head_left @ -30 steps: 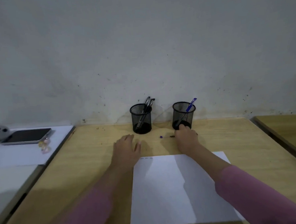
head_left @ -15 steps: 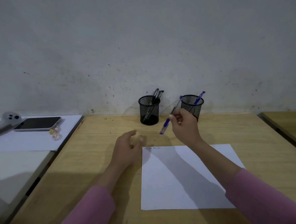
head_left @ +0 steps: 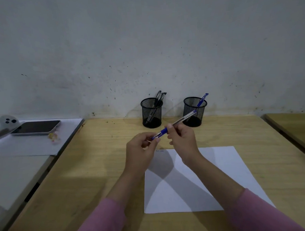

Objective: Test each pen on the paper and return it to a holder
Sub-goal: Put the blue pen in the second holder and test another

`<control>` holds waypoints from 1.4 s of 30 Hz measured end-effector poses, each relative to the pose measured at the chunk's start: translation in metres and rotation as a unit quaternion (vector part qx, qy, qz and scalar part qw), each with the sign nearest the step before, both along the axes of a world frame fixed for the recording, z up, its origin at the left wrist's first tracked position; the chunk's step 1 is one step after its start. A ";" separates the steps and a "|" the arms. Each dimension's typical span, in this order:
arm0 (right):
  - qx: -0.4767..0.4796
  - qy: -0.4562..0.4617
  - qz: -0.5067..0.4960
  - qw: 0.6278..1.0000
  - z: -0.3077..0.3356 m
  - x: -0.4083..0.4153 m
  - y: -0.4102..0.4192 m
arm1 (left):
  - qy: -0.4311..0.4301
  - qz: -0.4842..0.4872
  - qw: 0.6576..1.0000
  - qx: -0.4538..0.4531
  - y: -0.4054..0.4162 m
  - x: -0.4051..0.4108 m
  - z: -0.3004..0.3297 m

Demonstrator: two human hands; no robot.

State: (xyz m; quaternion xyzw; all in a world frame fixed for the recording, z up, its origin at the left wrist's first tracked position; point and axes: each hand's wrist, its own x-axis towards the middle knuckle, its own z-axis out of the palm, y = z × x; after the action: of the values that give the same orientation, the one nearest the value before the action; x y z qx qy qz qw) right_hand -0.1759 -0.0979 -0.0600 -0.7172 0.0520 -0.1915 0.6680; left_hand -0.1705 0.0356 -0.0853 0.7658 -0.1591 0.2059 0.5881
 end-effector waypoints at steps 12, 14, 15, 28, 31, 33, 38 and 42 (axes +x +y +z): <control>0.076 0.075 -0.030 0.994 0.002 0.016 0.005 | -0.155 0.000 0.973 0.172 -0.009 -0.002 0.010; 0.145 0.107 -0.054 0.982 0.009 0.025 0.001 | -0.167 0.009 0.969 0.184 -0.007 -0.001 0.018; 0.207 0.123 -0.094 0.966 0.014 0.032 -0.011 | -0.175 0.014 0.967 0.184 -0.003 -0.003 0.020; 0.211 0.062 -0.122 0.968 0.021 0.018 -0.071 | 0.037 0.150 0.980 0.126 0.037 0.025 -0.014; 0.160 0.085 -0.103 0.978 0.007 0.016 -0.060 | 0.084 0.155 0.973 0.146 0.034 0.040 -0.020; 0.128 0.104 -0.093 0.982 0.001 0.015 -0.054 | 0.123 0.160 0.962 0.182 0.031 0.045 -0.028; 0.099 0.129 -0.040 0.986 -0.011 0.014 -0.042 | 0.143 0.166 0.953 0.210 0.033 0.051 -0.037; 0.100 0.150 0.007 0.984 -0.018 0.020 -0.034 | 0.113 0.126 0.976 0.137 0.031 0.041 -0.035</control>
State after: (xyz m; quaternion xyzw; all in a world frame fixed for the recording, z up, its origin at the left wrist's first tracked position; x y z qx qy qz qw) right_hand -0.1559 -0.1324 -0.0778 -0.6675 0.1655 -0.0710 0.7226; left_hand -0.1297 0.0670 -0.1201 0.8713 -0.0207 0.1663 0.4612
